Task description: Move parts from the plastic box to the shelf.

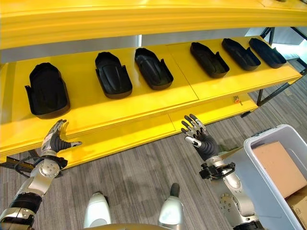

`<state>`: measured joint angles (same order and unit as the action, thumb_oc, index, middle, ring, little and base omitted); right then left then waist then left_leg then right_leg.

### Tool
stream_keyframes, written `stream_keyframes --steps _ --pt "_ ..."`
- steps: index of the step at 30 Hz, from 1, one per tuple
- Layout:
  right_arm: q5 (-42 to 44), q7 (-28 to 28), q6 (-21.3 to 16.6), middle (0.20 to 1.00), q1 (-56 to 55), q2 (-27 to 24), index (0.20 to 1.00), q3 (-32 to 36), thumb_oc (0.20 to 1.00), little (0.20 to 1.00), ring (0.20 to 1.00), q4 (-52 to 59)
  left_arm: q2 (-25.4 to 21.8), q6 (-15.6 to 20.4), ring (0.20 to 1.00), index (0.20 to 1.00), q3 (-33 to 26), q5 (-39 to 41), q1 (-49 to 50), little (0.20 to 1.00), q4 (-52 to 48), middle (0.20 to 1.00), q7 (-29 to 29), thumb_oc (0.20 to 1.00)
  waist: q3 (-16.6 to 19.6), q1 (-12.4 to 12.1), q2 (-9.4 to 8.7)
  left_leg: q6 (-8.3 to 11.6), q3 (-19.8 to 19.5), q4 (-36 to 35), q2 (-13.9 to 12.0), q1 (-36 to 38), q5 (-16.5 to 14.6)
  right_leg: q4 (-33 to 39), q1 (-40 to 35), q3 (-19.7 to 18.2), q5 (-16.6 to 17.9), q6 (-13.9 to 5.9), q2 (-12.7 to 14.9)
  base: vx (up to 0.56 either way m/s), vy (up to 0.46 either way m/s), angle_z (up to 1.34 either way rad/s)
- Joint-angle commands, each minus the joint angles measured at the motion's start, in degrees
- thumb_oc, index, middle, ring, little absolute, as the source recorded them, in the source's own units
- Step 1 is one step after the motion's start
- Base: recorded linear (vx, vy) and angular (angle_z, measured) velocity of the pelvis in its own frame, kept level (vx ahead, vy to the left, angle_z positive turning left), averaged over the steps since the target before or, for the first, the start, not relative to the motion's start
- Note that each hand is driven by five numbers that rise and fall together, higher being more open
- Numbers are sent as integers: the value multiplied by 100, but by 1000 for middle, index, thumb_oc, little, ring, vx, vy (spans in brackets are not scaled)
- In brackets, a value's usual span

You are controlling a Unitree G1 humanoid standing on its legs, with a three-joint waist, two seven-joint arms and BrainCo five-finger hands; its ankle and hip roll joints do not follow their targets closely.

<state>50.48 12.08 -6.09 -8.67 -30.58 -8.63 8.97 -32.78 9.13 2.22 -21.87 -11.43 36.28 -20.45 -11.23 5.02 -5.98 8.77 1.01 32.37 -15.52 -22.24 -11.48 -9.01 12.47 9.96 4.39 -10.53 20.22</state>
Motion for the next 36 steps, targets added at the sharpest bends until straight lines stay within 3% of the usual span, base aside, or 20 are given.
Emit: stream_keyframes --steps 1,8,36 --pt "190 54 -364 1000 304 -342 1000 183 1000 1000 1000 366 -240 -180 1000 1000 107 127 -69 1000 395 1000 -40 1000 -136 -45 -21 -362 318 -618 271 187 586 -1464 278 -123 -859 183 23 0 0 0" --pt "242 82 -402 1000 351 -465 1000 97 1000 1000 1000 418 -418 -224 1000 1000 180 258 -395 1000 935 1000 -104 1000 -187 -11 -52 -366 307 -492 269 46 550 -1534 412 -173 -859 197 40 -6 9 -2" --pt "299 274 -252 1000 296 -582 1000 84 1000 1000 1000 504 -1217 -342 1000 1000 -112 187 -590 1000 726 1000 15 1000 -298 -61 -123 -434 249 -124 266 -359 396 -1724 786 -328 -878 211 24 0 2 -1"
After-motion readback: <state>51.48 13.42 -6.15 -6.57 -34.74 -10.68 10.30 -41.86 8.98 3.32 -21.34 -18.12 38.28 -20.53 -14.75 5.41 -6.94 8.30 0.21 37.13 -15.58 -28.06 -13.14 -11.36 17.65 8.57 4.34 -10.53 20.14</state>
